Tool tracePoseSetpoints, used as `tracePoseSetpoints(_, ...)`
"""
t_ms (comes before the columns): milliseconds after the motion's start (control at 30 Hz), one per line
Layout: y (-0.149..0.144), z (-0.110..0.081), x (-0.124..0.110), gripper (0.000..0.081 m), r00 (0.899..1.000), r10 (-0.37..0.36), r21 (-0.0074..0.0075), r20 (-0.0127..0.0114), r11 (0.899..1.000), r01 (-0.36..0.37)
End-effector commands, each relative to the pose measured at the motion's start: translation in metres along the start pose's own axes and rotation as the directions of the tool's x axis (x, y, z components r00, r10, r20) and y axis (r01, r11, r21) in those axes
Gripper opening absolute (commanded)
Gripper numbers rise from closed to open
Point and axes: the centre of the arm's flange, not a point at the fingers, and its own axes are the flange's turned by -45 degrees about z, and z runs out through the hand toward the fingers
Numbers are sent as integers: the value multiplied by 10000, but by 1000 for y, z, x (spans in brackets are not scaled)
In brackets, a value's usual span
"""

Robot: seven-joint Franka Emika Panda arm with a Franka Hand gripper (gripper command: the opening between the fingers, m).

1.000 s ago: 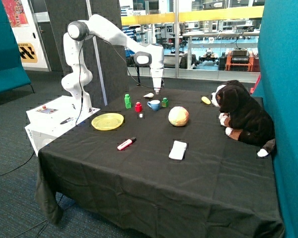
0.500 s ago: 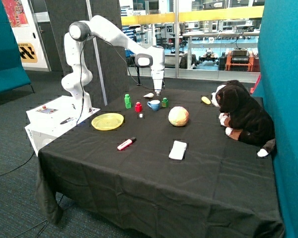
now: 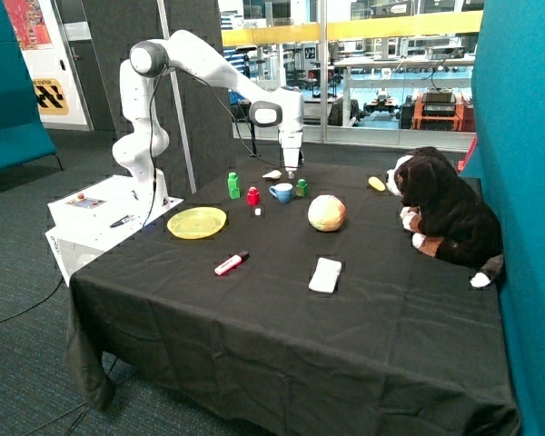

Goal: Stack green blocks

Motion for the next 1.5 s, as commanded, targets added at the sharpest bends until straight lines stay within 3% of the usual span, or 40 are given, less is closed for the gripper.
tracePoseSetpoints(0, 2, 3, 8, 359, 10000, 32, -3, 4, 10000, -32)
tracePoseSetpoints(433, 0, 9, 20, 298, 10000, -3, -3, 4, 10000, 3)
tracePoseSetpoints(700, -2, 14, 22, 302, 10000, -35, -3, 4, 10000, 35)
tracePoseSetpoints(1100, -5, 19, 22, 448, 9999, -104, -3, 4, 9999, 104)
tracePoseSetpoints(1167, -5, 19, 22, 400, 9999, -106, -3, 4, 9999, 106)
tracePoseSetpoints(1467, -6, 22, 21, 380, 9999, -131, -3, 4, 9999, 131)
